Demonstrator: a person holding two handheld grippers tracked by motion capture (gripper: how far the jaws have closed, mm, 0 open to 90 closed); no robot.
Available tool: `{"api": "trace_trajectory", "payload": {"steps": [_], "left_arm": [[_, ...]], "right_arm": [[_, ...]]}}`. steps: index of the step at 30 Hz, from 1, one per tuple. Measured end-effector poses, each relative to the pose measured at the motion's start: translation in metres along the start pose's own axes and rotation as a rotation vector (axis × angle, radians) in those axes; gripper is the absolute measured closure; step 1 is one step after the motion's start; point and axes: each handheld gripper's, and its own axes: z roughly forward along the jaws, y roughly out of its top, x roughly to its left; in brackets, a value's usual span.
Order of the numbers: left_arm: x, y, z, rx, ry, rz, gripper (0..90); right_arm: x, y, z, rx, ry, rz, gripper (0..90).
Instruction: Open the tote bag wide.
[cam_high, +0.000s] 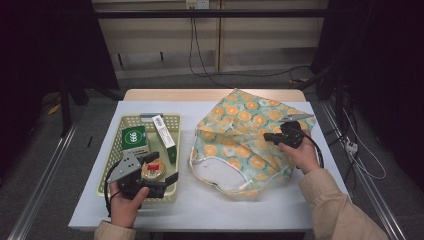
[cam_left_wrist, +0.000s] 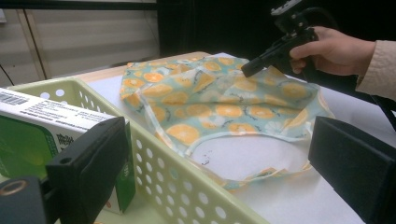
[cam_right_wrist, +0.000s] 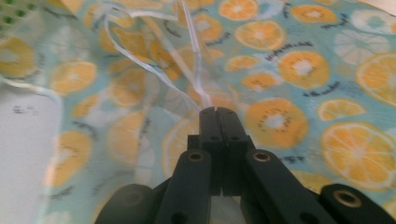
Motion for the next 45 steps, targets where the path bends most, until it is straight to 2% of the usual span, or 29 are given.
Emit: {"api": "trace_trajectory", "payload": {"steps": [3, 6, 10, 13, 15, 18, 22, 25, 34, 39, 42, 45], "left_arm": [[0.0, 0.0, 0.0, 0.003, 0.001, -0.001, 5.1], [0.001, -0.001, 0.001, 0.008, 0.0, 0.0, 5.1], [0.001, -0.001, 0.0, 0.007, 0.001, -0.002, 5.1], [0.001, -0.001, 0.001, 0.005, 0.001, -0.004, 5.1], [0.0, -0.001, 0.001, 0.006, -0.001, -0.003, 5.1], [0.0, -0.001, 0.001, 0.004, 0.0, -0.008, 5.1], [0.0, -0.001, 0.0, 0.007, 0.002, 0.002, 5.1], [0.0, -0.001, 0.001, 0.008, -0.002, 0.001, 5.1], [0.0, -0.001, 0.001, 0.007, -0.002, -0.001, 5.1], [0.0, -0.001, 0.001, 0.007, -0.003, -0.001, 5.1], [-0.001, 0.0, 0.0, 0.001, -0.002, 0.002, 5.1], [-0.001, 0.0, 0.0, -0.003, 0.0, -0.004, 5.1]], "right_arm": [[-0.005, -0.002, 0.006, -0.007, -0.009, 0.014, 90.0], [-0.005, -0.005, 0.014, 0.022, -0.01, 0.003, 90.0], [0.003, -0.009, 0.02, 0.047, 0.03, -0.015, 90.0], [0.012, -0.011, 0.023, 0.061, 0.035, -0.056, 89.7], [0.017, -0.013, 0.023, 0.064, 0.044, -0.067, 88.4], [0.022, -0.014, 0.023, 0.067, 0.04, -0.083, 84.0], [0.029, -0.012, 0.021, 0.069, 0.038, -0.108, 72.8], [0.037, -0.008, 0.018, 0.052, 0.026, -0.124, 62.3], [0.056, 0.01, 0.015, 0.018, 0.023, -0.157, 47.9], [0.067, 0.016, 0.014, 0.013, 0.037, -0.189, 47.0], [0.071, 0.018, 0.015, 0.012, 0.041, -0.189, 48.0], [0.074, 0.019, 0.018, 0.019, 0.049, -0.212, 58.4]]}}
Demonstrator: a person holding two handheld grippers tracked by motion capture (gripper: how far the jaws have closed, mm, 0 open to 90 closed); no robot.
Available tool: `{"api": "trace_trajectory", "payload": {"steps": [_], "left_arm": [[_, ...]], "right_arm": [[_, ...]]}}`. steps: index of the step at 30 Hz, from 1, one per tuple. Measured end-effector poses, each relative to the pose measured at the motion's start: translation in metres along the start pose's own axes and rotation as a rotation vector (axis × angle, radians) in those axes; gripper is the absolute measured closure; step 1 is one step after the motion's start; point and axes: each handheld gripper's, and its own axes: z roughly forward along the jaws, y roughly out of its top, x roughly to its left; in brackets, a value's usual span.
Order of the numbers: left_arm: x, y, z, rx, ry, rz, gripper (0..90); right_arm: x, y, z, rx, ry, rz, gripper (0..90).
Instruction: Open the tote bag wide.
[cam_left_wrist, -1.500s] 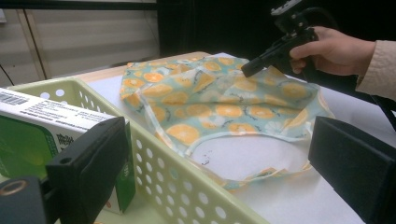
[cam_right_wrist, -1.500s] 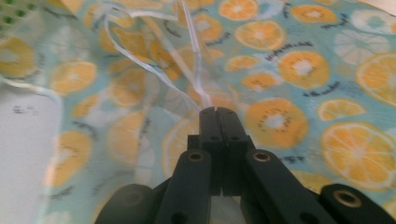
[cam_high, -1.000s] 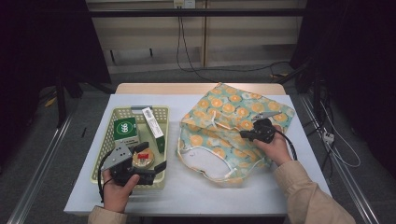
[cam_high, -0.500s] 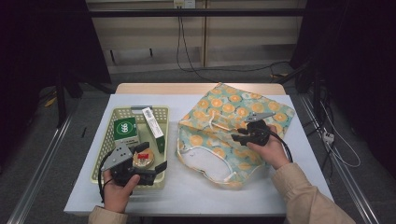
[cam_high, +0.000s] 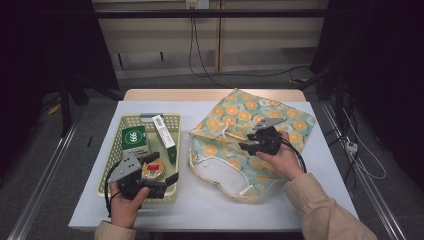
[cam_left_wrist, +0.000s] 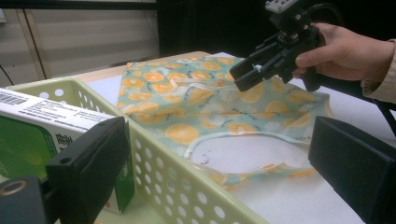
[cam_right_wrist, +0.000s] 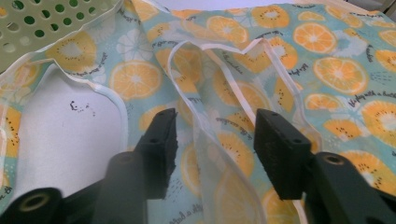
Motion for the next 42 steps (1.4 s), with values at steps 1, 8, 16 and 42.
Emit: {"api": "trace_trajectory", "payload": {"steps": [1, 8, 16, 42], "left_arm": [[0.0, 0.0, 0.0, 0.001, 0.001, 0.003, 5.1], [0.001, 0.001, -0.001, 0.002, 0.002, 0.007, 5.1], [0.003, 0.0, -0.002, 0.001, 0.002, 0.005, 5.1], [-0.001, 0.002, -0.002, 0.005, 0.0, 0.008, 5.1]], "right_arm": [[0.0, 0.001, 0.003, 0.006, 0.01, -0.011, 61.6], [-0.004, 0.004, 0.025, 0.033, 0.058, -0.001, 85.7], [-0.032, 0.006, 0.031, 0.028, 0.023, 0.111, 90.0], [0.001, 0.012, -0.008, -0.035, 0.0, 0.025, 62.1]]}}
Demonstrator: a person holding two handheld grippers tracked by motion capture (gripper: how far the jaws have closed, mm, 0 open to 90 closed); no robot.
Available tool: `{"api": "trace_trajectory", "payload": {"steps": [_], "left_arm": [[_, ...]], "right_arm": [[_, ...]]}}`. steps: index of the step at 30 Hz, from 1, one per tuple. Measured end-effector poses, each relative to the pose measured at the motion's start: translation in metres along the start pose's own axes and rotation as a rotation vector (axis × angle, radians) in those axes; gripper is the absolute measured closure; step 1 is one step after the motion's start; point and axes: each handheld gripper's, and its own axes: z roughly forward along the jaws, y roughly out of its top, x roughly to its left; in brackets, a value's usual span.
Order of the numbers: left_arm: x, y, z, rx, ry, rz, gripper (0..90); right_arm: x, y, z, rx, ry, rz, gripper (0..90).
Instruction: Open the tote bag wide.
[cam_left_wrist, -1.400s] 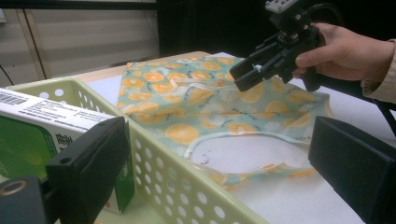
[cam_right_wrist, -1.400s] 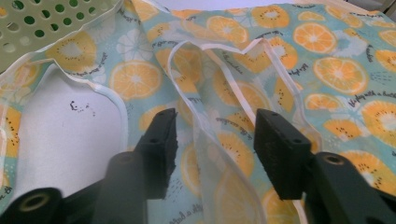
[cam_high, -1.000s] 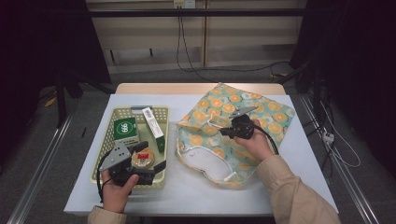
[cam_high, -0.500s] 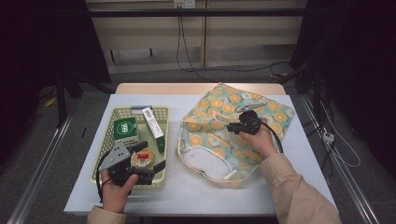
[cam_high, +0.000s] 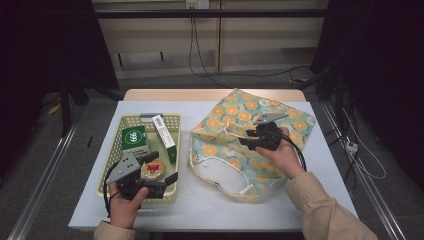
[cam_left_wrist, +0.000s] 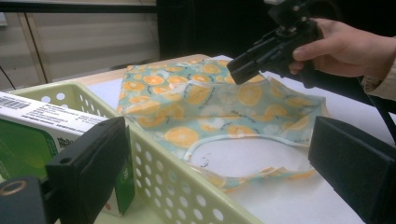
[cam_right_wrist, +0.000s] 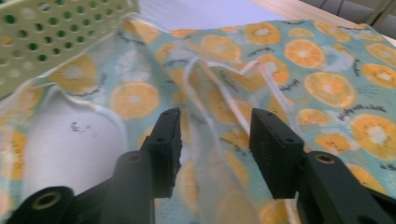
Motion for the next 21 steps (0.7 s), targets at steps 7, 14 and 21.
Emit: {"api": "trace_trajectory", "payload": {"steps": [7, 14, 21], "left_arm": [[-0.001, -0.001, 0.0, -0.006, -0.001, -0.005, 5.1], [0.0, -0.001, 0.001, -0.001, -0.003, -0.006, 5.1], [0.0, -0.002, 0.002, 0.001, -0.004, -0.007, 5.1]], "right_arm": [[0.012, -0.007, 0.007, 0.021, 0.101, -0.035, 87.5], [-0.001, -0.033, 0.036, 0.105, 0.046, -0.016, 64.8], [-0.015, -0.044, 0.044, 0.107, -0.012, 0.002, 54.7]]}}
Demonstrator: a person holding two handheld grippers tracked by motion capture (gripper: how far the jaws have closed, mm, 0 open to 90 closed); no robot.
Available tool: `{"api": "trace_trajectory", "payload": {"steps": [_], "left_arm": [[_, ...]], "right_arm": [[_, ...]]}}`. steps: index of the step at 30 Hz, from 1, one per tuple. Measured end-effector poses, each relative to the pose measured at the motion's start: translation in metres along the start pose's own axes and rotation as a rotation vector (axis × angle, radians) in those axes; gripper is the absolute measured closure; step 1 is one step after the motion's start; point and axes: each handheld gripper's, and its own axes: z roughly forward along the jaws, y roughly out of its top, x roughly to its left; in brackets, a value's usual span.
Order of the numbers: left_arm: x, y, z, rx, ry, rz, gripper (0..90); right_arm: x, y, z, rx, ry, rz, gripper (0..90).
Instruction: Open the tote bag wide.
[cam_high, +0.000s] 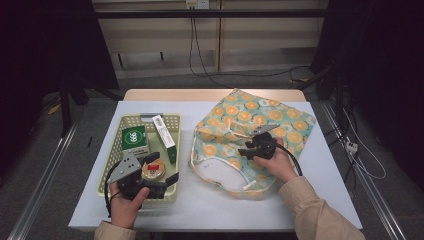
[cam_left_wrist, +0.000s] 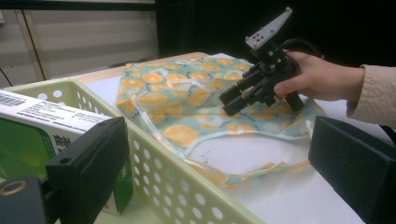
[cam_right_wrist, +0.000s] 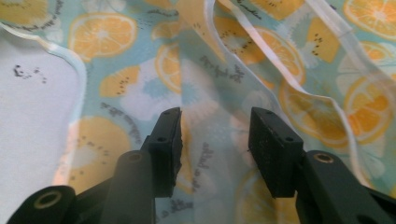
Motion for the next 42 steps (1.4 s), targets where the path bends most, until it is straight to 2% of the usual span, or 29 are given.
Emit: {"api": "trace_trajectory", "payload": {"steps": [3, 5, 8, 11, 15, 21, 25, 27, 31, 35, 37, 39, 40, 42], "left_arm": [[0.0, 0.0, 0.0, 0.002, -0.002, 0.006, 5.1], [0.0, 0.001, 0.0, 0.001, 0.0, 0.007, 5.1], [0.0, 0.0, 0.0, 0.001, 0.001, 0.007, 5.1], [-0.001, 0.0, 0.0, 0.001, 0.001, 0.007, 5.1], [0.0, 0.0, 0.0, 0.001, 0.001, 0.004, 5.1], [0.0, 0.0, 0.0, -0.002, -0.001, 0.002, 5.2], [0.001, 0.0, -0.001, -0.003, 0.0, 0.002, 5.2], [0.001, 0.001, -0.002, -0.009, 0.0, 0.001, 5.2], [0.0, 0.002, -0.002, -0.009, 0.0, 0.003, 5.2], [-0.001, 0.003, -0.002, -0.012, -0.002, 0.003, 5.2], [-0.001, 0.003, -0.002, -0.013, -0.002, 0.006, 5.2], [-0.001, 0.003, -0.003, -0.01, -0.003, 0.012, 5.2], [-0.001, 0.003, -0.002, -0.014, -0.004, 0.006, 5.2], [-0.001, 0.003, -0.003, -0.013, -0.004, 0.007, 5.2]], "right_arm": [[0.0, -0.001, 0.0, -0.002, -0.002, -0.009, 55.5], [0.002, 0.0, 0.0, 0.003, 0.004, -0.028, 64.3], [0.005, 0.0, 0.001, -0.002, 0.002, -0.042, 68.4], [0.004, 0.0, 0.0, -0.004, 0.011, -0.038, 79.1], [0.002, 0.001, 0.001, -0.002, -0.01, -0.031, 89.1], [0.001, 0.002, 0.0, 0.006, -0.007, 0.003, 90.0], [0.0, 0.003, -0.004, 0.005, 0.031, 0.041, 90.0], [0.002, 0.006, -0.01, 0.012, 0.039, 0.025, 90.0], [0.01, 0.014, -0.024, -0.007, 0.064, 0.028, 90.0], [0.024, 0.026, -0.037, -0.01, 0.082, -0.012, 90.0], [0.025, 0.032, -0.043, -0.027, 0.095, -0.014, 90.0], [0.021, 0.038, -0.048, -0.042, 0.089, -0.003, 90.0], [0.017, 0.041, -0.051, -0.052, 0.083, -0.004, 90.0], [0.005, 0.045, -0.054, -0.068, 0.065, 0.026, 90.0]]}}
